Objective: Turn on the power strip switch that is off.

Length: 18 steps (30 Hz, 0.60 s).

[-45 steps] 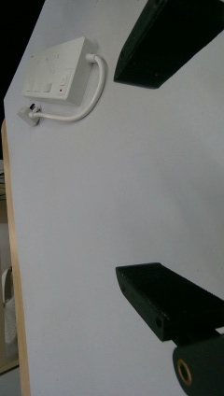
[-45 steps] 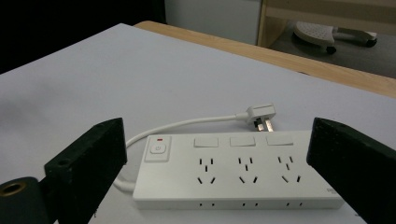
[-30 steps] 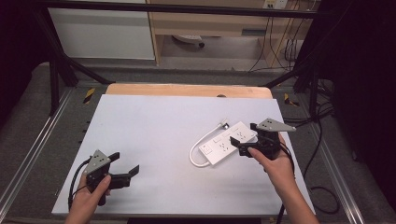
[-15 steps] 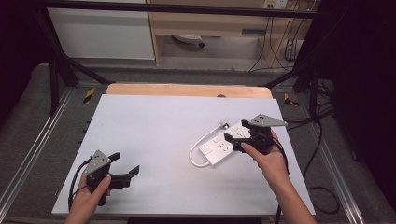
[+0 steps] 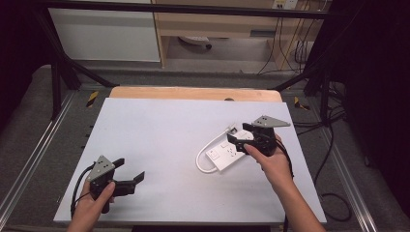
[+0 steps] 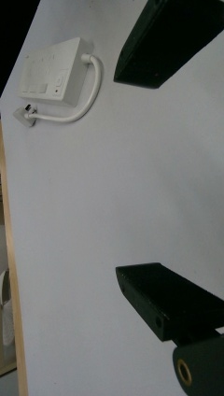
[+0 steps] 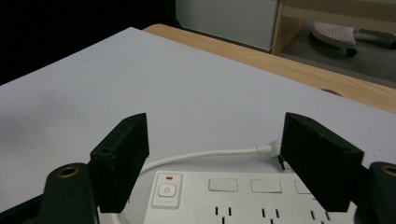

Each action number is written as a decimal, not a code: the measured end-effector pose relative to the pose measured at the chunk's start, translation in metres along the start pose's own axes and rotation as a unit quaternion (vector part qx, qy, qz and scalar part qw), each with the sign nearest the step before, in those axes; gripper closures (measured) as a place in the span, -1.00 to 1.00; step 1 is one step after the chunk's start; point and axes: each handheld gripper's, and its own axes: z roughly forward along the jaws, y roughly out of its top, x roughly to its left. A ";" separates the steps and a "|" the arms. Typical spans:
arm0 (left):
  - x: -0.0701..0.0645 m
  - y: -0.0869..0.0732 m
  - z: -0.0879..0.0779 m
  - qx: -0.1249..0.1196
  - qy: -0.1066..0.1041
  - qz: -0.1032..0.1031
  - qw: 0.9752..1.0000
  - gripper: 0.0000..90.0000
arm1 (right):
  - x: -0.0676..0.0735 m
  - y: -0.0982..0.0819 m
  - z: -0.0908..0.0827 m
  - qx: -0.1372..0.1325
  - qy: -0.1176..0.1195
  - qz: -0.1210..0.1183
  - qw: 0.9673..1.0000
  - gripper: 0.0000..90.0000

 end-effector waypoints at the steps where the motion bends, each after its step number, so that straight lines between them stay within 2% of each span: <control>1: 0.000 0.000 0.000 0.000 0.000 0.000 1.000 -0.84 | 0.000 0.000 0.001 -0.001 -0.002 0.000 1.000 -0.39; 18: 0.000 0.000 0.000 0.001 -0.001 0.002 1.000 -0.84 | -0.001 -0.003 0.017 0.010 -0.014 -0.004 1.000 0.09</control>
